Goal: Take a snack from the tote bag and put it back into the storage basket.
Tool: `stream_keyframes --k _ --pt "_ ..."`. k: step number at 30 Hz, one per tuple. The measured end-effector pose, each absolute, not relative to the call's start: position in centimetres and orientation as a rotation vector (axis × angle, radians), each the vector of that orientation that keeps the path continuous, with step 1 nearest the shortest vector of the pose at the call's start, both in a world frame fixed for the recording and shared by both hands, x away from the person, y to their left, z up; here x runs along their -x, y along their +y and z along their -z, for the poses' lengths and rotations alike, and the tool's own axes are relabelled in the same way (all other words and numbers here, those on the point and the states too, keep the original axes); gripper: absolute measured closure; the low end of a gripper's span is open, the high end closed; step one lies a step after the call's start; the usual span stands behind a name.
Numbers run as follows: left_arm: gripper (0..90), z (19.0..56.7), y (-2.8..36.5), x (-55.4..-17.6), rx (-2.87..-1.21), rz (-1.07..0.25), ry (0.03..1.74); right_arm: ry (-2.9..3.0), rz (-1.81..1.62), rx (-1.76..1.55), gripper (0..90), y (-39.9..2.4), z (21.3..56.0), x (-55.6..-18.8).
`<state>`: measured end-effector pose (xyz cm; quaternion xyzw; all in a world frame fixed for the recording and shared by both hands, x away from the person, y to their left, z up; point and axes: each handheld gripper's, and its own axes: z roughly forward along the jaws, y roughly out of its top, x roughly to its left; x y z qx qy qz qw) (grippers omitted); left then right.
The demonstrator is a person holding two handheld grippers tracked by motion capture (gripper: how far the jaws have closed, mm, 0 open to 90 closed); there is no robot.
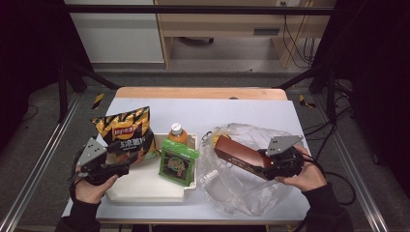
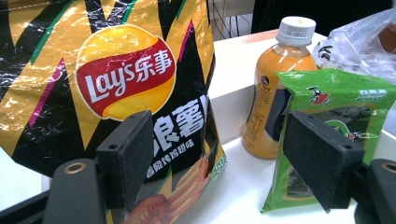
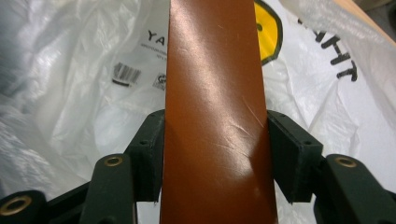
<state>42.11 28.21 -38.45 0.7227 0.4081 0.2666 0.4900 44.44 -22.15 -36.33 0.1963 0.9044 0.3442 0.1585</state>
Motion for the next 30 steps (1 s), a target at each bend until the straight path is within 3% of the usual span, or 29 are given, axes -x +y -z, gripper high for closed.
stream_keyframes --k 30 --pt "23.9 38.0 28.6 -41.9 -1.739 -0.649 0.976 2.513 -1.142 -0.425 43.8 -18.0 31.8 -45.5"
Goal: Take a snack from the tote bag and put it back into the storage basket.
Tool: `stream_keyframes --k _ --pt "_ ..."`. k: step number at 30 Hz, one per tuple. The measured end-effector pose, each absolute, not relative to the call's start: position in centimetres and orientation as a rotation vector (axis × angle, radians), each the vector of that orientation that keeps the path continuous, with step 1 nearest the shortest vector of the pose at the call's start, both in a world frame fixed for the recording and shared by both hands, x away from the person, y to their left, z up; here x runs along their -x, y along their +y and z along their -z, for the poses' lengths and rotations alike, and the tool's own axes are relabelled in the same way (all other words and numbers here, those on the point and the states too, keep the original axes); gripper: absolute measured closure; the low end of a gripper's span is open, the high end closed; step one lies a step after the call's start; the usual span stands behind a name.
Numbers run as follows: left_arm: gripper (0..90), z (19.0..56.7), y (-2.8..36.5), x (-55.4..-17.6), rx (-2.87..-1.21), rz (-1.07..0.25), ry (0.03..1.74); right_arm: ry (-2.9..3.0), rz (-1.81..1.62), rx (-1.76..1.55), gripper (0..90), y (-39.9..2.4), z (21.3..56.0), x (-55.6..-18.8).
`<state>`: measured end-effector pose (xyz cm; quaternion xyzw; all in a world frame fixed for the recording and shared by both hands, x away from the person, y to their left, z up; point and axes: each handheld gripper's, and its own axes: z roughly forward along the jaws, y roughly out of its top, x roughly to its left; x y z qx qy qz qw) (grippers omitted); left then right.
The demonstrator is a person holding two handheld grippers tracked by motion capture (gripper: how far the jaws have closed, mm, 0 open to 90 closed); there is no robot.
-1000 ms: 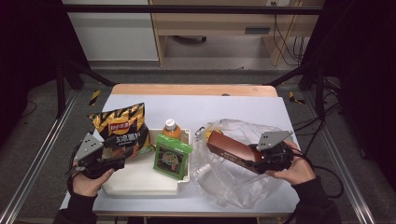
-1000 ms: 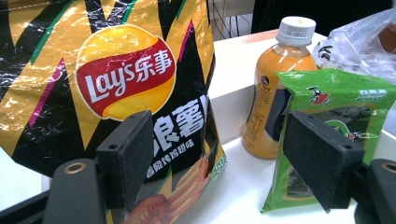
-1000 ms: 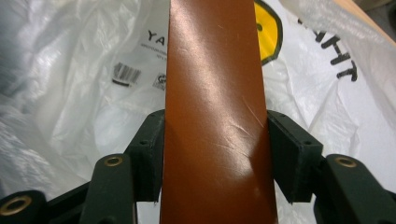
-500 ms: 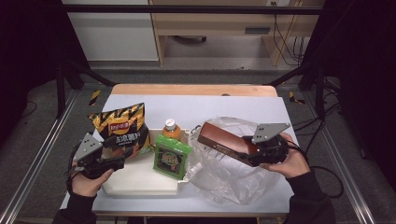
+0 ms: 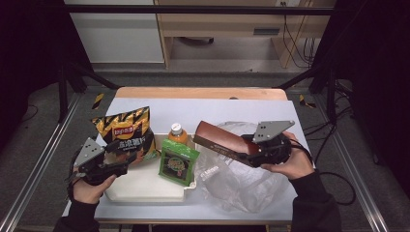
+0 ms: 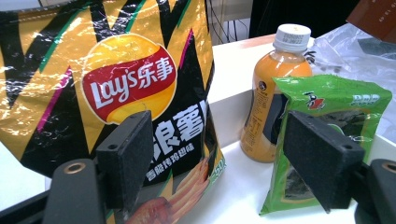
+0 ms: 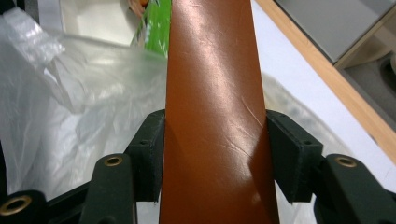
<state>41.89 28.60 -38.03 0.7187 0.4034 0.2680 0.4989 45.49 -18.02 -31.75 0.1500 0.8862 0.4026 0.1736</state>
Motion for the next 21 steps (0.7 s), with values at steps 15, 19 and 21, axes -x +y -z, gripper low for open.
stream_keyframes --k 15,19,21 --pt "23.7 37.2 29.8 -41.5 -1.684 -0.666 0.984 2.515 -1.171 -0.292 43.8 -12.3 28.1 -45.6" --pt "23.6 36.7 30.6 -41.3 -1.655 -0.679 0.990 2.539 -1.174 -0.245 43.8 -9.9 27.9 -45.7" --pt "23.6 36.4 31.1 -41.2 -1.636 -0.687 0.994 2.554 -1.167 -0.222 43.8 -8.7 28.0 -45.7"
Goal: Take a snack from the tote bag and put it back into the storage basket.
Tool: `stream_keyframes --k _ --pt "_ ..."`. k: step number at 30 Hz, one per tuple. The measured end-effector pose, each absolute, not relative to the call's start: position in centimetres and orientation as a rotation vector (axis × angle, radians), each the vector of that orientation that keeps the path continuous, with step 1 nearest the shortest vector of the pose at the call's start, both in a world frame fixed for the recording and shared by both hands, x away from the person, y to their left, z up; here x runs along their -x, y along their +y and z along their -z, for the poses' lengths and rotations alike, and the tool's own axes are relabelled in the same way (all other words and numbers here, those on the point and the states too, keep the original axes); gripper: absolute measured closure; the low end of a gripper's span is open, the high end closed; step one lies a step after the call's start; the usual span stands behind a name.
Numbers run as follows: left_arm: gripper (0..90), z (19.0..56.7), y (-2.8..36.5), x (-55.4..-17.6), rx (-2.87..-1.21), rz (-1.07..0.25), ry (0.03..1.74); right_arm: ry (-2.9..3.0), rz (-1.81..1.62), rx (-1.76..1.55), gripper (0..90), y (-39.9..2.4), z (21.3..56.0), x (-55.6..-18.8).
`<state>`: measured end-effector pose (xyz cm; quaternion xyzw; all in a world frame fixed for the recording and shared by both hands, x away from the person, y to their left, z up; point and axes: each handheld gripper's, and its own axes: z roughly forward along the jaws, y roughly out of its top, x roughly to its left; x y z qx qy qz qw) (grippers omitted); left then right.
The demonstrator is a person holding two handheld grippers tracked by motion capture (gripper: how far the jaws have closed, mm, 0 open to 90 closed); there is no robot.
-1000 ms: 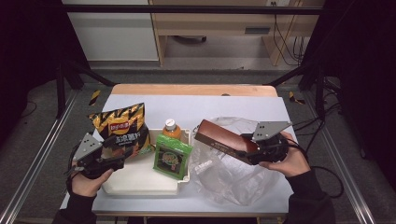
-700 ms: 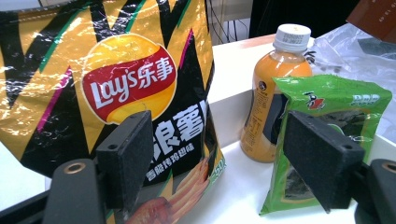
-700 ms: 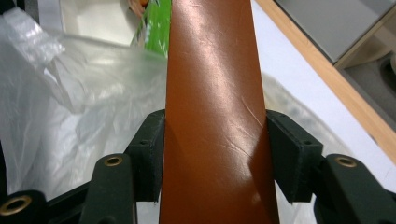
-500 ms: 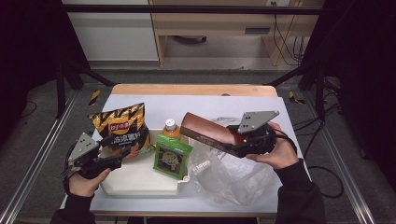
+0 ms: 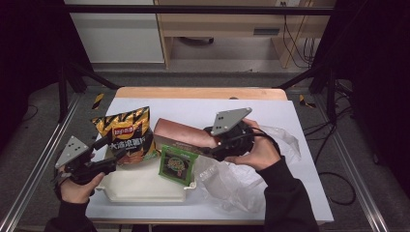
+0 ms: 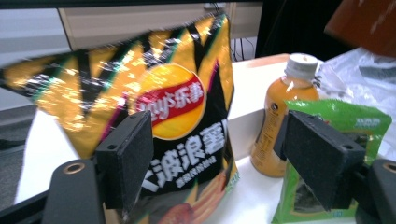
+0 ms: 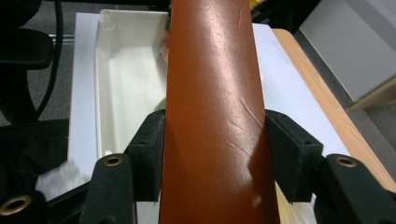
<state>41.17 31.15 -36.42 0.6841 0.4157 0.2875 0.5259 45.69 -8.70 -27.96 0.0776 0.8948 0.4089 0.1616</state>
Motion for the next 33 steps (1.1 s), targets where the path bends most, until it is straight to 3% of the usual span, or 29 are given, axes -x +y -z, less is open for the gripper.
stream_keyframes --k 13,33 --pt "23.5 35.7 33.5 -40.9 -1.559 -0.720 1.032 2.652 -1.145 -0.061 43.7 -1.7 30.0 -45.4" --pt "23.5 35.7 34.4 -41.1 -1.533 -0.723 1.058 2.784 -1.103 0.035 43.8 4.4 34.3 -45.4"
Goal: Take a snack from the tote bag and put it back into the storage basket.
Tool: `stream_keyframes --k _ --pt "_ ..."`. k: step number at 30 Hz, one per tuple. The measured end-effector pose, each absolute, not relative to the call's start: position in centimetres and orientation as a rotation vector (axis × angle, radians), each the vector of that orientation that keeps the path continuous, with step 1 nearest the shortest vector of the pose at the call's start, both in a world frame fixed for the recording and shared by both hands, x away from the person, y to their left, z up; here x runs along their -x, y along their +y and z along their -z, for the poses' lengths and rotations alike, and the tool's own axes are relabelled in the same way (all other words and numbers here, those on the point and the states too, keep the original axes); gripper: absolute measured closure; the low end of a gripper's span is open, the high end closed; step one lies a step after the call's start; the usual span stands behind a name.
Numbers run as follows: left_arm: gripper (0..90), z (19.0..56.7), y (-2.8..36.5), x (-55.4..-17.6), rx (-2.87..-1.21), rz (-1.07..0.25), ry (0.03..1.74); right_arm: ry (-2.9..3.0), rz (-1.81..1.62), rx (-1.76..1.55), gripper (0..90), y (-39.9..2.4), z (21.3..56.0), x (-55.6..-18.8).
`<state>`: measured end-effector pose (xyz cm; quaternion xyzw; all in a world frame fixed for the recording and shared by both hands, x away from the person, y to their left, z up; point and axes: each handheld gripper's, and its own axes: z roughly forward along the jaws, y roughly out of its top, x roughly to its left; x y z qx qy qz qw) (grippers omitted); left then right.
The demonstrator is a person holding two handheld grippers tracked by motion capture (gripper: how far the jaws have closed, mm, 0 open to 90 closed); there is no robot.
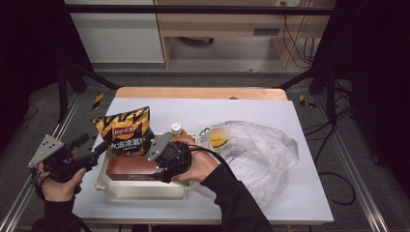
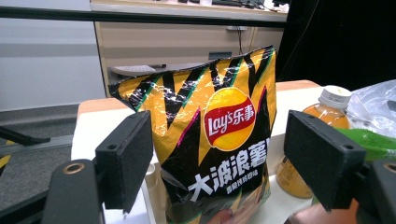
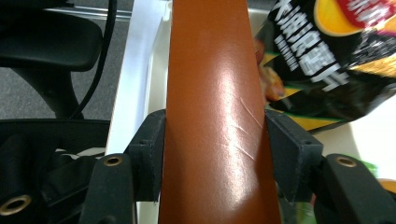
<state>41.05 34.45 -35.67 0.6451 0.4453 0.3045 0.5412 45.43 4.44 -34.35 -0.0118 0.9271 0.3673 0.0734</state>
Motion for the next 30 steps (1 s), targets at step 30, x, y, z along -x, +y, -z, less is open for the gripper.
stream_keyframes --k 30 --pt "23.4 36.3 33.1 -41.5 -1.583 -0.707 1.045 2.901 -0.979 0.029 43.7 7.3 41.1 -46.0"
